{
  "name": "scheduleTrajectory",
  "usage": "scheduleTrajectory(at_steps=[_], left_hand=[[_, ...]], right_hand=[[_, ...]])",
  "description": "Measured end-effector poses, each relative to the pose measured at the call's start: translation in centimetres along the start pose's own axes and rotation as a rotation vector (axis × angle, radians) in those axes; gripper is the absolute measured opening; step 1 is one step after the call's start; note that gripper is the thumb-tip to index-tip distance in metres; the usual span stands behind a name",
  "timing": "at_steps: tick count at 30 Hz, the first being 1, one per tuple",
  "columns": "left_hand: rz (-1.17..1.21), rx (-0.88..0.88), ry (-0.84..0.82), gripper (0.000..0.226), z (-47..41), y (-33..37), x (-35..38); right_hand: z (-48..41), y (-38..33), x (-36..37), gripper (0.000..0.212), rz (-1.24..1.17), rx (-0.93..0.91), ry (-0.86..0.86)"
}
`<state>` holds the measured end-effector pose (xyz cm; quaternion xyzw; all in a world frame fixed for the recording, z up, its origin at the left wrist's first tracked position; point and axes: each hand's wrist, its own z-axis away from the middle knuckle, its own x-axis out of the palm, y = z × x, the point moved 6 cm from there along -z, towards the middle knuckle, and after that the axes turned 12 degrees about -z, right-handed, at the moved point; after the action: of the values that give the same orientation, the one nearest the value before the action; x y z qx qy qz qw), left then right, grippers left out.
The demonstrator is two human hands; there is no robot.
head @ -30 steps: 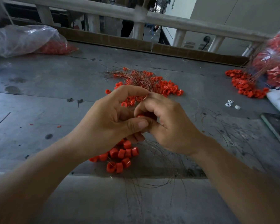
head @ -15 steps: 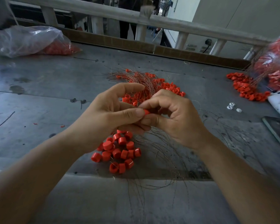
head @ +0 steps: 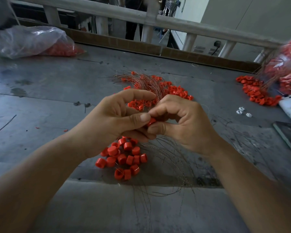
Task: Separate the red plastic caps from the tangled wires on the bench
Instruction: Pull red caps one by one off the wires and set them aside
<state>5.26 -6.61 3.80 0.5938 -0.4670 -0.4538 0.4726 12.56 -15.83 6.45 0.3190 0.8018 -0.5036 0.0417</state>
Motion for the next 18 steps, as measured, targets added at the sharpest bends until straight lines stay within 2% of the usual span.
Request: scheduleTrajectory(at_steps=[5, 12, 15, 18], left_hand=[[0.030, -0.020, 0.013, 0.037, 0.0, -0.2, -0.2], [0.009, -0.023, 0.024, 0.049, 0.1, -0.1, -0.3], [0.037, -0.017, 0.064, 0.038, 0.0, 0.0, -0.7], [0.138, -0.024, 0.116, 0.029, -0.2, -0.2, -1.5]], right_hand=[[0.0, -0.1, 0.0, 0.027, 0.012, 0.003, 0.010], [0.0, -0.1, 0.1, 0.030, 0.020, 0.013, -0.004], [0.1, 0.5, 0.2, 0.036, -0.028, 0.100, -0.008], [0.2, 0.9, 0.3, 0.028, -0.072, 0.140, -0.003]])
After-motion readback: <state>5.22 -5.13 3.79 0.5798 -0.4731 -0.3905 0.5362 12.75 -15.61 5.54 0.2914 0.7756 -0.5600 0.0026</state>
